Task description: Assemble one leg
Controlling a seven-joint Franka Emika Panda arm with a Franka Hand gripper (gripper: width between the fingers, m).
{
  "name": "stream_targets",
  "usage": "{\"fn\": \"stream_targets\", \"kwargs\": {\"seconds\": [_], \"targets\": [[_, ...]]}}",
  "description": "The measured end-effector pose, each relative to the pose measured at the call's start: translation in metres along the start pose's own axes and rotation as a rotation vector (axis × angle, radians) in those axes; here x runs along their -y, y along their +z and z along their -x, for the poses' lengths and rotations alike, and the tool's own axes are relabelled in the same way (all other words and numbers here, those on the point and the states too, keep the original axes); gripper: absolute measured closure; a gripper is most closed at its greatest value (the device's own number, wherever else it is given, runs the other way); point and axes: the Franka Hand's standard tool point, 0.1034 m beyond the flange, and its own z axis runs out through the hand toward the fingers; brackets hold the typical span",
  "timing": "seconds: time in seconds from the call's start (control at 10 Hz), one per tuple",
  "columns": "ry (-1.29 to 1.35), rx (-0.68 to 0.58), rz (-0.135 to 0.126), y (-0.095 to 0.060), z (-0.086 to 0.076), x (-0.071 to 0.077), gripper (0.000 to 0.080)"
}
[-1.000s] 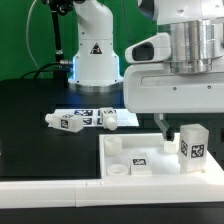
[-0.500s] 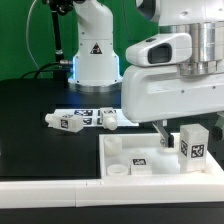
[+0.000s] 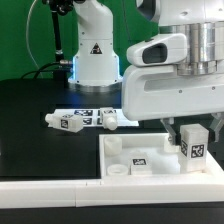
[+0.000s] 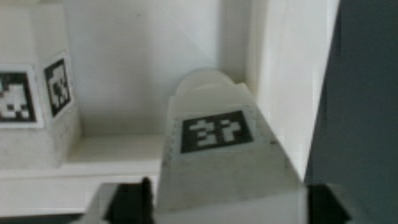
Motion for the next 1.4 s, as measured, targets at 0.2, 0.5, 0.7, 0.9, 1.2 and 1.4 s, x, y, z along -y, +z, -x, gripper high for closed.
{"fn": "stream_targets", "kwargs": {"seconds": [0.2,0.5,0.7,0.9,1.2,1.4], "targets": [[0.111,0.000,0.000,0.0000,-0.0002,-0.0009,0.0514],[0.429,0.016,0.001,-0.0011,-0.0010,-0.0035,0.0514],[0.761,0.043,0.020,-0.0021,0.0022,-0.0007,0.0514],[1.068,0.051,0.004,-0.0001,0.0026,-0.0031,0.0514],[1.164,0.044,-0.009,0.0013,0.0032,-0.0045,0.0512],[1.134,0.045,-0.010,0.0018,0.0035,-0.0040,0.0330]]}}
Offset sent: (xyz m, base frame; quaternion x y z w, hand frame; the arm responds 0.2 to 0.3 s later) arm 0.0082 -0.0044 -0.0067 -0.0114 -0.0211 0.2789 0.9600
